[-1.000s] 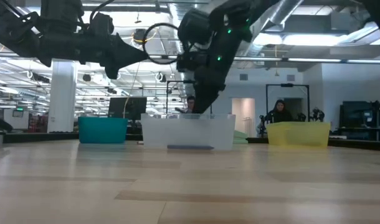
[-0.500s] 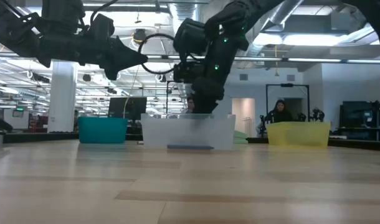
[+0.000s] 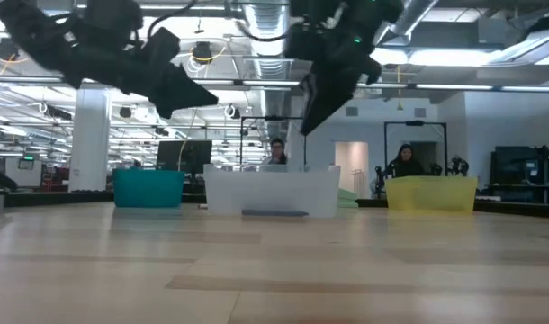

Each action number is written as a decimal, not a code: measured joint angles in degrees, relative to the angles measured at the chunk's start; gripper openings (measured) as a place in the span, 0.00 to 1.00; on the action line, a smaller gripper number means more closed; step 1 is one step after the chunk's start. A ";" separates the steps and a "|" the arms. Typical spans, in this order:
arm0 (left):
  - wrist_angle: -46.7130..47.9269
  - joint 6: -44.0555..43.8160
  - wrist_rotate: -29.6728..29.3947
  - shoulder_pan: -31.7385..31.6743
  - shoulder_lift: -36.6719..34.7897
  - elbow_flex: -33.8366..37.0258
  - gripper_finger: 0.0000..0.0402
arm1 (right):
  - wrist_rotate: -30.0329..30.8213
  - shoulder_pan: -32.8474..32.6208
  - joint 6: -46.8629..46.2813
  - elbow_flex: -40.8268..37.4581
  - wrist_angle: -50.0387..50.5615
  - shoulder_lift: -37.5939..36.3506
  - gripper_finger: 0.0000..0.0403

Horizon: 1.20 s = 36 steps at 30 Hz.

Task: Sort crayons/erasers/pens/pencils in bins
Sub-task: Put the yellow pencil into the red bin

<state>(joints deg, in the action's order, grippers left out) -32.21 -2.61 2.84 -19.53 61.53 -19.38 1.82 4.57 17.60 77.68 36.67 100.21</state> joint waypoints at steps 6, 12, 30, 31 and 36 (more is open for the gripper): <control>21.50 10.46 0.59 -1.91 3.43 -11.62 0.00 | -1.35 1.02 -4.62 -19.57 -18.19 -13.80 0.04; 43.78 20.71 0.85 -5.53 14.30 -25.66 0.00 | -0.83 -0.07 -7.49 -34.01 -34.32 -24.47 0.02; 60.11 29.44 10.12 -12.30 33.43 -37.50 0.00 | -0.37 -3.53 -6.61 -38.72 -38.67 -29.18 0.01; 59.74 29.42 10.31 -12.29 33.51 -37.33 0.01 | -0.36 -3.55 -6.60 -38.72 -38.56 -28.96 0.01; 57.13 29.60 8.77 -12.04 36.58 -37.11 0.08 | -0.35 -3.36 -6.52 -38.70 -38.90 -28.20 0.02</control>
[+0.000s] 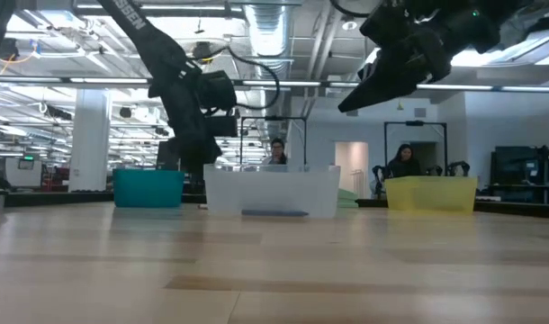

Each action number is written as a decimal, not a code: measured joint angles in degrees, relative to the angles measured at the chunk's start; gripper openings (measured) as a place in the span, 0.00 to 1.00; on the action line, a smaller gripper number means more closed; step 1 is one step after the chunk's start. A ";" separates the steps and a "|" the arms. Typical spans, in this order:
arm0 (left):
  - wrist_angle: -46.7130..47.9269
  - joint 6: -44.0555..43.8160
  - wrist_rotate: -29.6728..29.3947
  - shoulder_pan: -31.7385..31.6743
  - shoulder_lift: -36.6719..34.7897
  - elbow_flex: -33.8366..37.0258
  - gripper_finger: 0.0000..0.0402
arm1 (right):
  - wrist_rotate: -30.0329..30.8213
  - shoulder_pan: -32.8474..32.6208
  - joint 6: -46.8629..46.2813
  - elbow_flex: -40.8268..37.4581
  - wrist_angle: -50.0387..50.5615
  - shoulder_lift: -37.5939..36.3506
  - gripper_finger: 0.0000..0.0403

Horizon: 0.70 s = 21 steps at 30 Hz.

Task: Sort crayons/erasers/pens/pencils in bins
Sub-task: Put the yellow pencil into the red bin

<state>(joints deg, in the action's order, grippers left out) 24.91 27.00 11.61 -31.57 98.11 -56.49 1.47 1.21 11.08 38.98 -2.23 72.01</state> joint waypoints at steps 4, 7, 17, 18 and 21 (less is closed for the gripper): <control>-1.54 -0.13 -0.37 0.01 1.82 0.00 0.17 | 0.00 0.00 0.10 0.00 -0.16 0.29 0.01; -2.34 -0.27 -0.65 0.25 2.37 0.02 0.22 | 0.00 0.00 0.10 -0.02 0.16 0.43 0.01; -2.76 0.82 -1.28 0.63 2.35 0.86 0.23 | 0.00 0.00 0.83 -0.02 0.04 0.43 0.01; -3.02 0.84 -2.12 0.68 2.35 1.15 0.22 | 0.00 0.00 0.88 -0.02 0.05 0.43 0.01; -3.01 0.86 -1.94 0.60 2.35 1.42 0.21 | 0.00 0.00 0.98 -0.02 0.04 0.43 0.01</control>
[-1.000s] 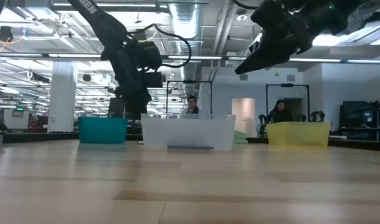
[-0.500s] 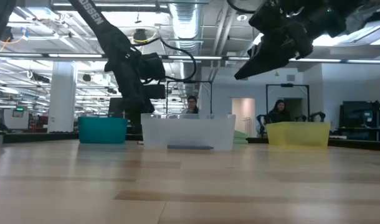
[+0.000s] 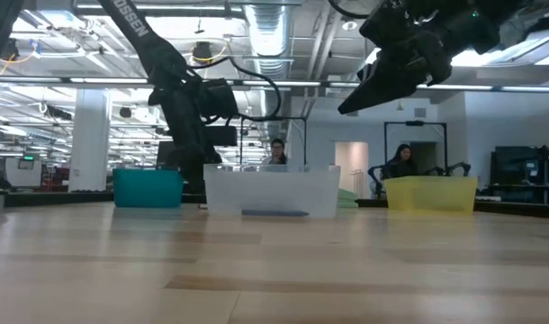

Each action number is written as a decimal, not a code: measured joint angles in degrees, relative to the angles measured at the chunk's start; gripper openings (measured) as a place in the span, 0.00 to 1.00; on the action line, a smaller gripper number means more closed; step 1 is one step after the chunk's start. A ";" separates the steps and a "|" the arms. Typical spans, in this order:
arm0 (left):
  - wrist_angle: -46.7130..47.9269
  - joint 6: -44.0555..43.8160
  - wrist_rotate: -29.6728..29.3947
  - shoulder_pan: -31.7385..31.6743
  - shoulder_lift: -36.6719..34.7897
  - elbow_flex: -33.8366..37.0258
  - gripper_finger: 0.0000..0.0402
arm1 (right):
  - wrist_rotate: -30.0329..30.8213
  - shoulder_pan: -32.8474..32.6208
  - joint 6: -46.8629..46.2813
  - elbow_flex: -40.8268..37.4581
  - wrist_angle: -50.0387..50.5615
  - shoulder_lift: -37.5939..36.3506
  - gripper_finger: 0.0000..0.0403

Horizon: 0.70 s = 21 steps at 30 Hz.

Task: Sort crayons/erasers/pens/pencils in bins
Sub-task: Put the yellow pencil into the red bin

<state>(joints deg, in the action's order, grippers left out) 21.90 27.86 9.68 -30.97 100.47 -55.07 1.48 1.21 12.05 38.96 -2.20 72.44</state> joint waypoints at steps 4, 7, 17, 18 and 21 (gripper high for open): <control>-0.78 0.00 0.35 0.02 0.00 0.00 0.20 | 0.00 0.00 -0.01 0.00 0.00 -0.01 0.01; -1.09 0.02 0.39 0.02 0.52 -0.02 0.20 | 0.00 0.00 0.00 0.00 0.00 0.00 0.01; -1.84 0.60 0.85 0.21 4.70 -0.37 0.19 | 0.00 0.00 0.00 0.00 0.00 -0.02 0.01; -1.84 0.65 0.85 0.21 4.76 -0.45 0.18 | 0.02 0.00 0.00 0.00 0.00 -0.02 0.01; -1.40 1.62 0.74 0.23 5.00 -1.01 0.11 | 0.02 0.04 0.08 0.00 0.00 -0.02 0.01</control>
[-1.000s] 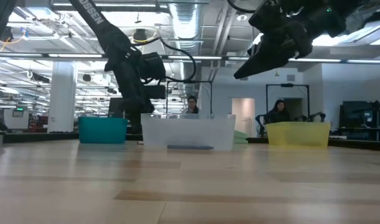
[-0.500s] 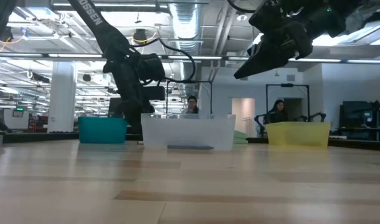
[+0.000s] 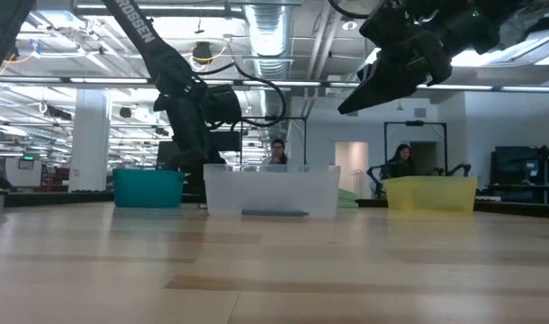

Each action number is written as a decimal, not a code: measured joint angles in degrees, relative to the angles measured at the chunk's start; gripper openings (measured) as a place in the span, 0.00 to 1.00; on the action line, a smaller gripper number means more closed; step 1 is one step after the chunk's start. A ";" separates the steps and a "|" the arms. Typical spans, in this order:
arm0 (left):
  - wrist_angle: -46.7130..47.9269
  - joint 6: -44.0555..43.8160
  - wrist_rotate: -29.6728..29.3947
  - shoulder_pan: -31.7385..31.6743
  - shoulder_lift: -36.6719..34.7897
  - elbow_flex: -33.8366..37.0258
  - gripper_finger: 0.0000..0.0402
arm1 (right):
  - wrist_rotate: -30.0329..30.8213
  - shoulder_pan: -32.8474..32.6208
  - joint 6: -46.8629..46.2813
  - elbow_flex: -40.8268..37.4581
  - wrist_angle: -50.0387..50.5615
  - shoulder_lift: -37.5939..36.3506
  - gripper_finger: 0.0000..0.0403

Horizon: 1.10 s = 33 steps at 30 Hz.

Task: Sort crayons/erasers/pens/pencils in bins
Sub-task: Put the yellow pencil into the red bin

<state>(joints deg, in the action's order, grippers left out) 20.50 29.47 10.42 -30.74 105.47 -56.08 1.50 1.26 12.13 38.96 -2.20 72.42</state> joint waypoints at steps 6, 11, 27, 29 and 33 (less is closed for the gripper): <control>0.86 1.50 -0.22 0.00 0.05 -0.08 0.03 | 0.00 0.00 0.07 0.00 -0.02 0.00 0.01; 4.10 1.60 -0.93 0.01 -0.63 -1.55 0.01 | 0.00 0.00 0.34 0.00 0.07 0.00 0.01; 21.77 2.47 -2.66 -0.86 -2.14 -9.85 0.01 | 0.00 0.70 0.38 0.00 1.81 -0.02 0.02; 22.37 1.73 -2.59 -1.11 -2.14 -10.63 0.00 | 0.06 1.54 0.03 0.00 1.52 -0.02 0.02; 24.45 1.39 -2.44 -1.97 -2.22 -12.96 0.01 | 1.61 3.12 0.05 0.01 -0.62 -0.02 0.07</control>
<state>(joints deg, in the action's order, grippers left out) 44.95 30.87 7.98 -32.71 103.24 -69.04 3.10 4.37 12.19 38.97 -2.82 72.40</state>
